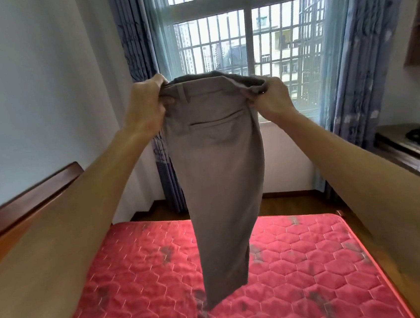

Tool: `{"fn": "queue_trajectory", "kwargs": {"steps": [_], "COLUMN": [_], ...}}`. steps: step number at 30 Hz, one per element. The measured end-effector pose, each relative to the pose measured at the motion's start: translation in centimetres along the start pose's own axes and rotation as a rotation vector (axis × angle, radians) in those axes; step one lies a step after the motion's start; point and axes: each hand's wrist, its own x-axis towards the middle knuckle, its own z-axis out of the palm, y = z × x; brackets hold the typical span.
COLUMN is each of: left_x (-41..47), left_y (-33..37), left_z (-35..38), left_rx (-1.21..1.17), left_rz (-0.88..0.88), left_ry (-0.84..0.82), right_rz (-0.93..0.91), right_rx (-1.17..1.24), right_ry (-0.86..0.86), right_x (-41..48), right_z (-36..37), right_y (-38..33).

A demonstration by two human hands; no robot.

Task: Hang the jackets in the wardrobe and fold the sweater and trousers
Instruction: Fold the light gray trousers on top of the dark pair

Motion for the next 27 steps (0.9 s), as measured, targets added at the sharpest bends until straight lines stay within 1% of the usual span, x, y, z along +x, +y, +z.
{"fn": "queue_trajectory", "kwargs": {"steps": [3, 6, 8, 10, 13, 16, 18, 20, 24, 27], "left_x": [-0.3, -2.3, -5.1, -9.2, -17.8, -28.5, -35.9, -43.0, -56.4, -63.7], "left_y": [0.5, 1.1, 1.4, 1.7, 2.3, 3.0, 3.7, 5.0, 7.6, 9.5], "left_z": [-0.9, -1.9, -2.0, -1.5, 0.3, 2.3, 3.1, 3.5, 3.7, 2.8], "left_rx": [-0.026, -0.096, -0.132, -0.229, -0.366, -0.485, -0.573, -0.612, -0.671, -0.683], "left_rz": [-0.014, -0.023, -0.046, -0.111, -0.222, -0.382, -0.52, -0.673, -0.999, -1.183], "left_ry": [-0.014, -0.095, -0.201, -0.321, -0.514, -0.727, -0.866, -0.977, -1.094, -1.189], "right_rz": [-0.036, -0.061, -0.039, 0.018, 0.109, 0.298, 0.455, 0.558, 0.81, 0.956], "right_rx": [0.018, 0.04, 0.012, -0.005, 0.035, 0.0, -0.036, -0.105, -0.154, -0.184], "right_ry": [-0.019, -0.07, -0.123, -0.17, -0.238, -0.357, -0.439, -0.534, -0.714, -0.868], "right_x": [-1.0, -4.3, -7.9, -12.7, -22.0, -31.7, -38.4, -44.8, -56.2, -63.2], "right_z": [-1.0, -2.5, -3.4, -4.0, -4.0, -3.8, -3.8, -3.9, -4.2, -4.3], "right_y": [-0.5, -0.8, 0.2, 2.6, 7.3, 11.6, 14.7, 16.4, 18.3, 18.5]}}
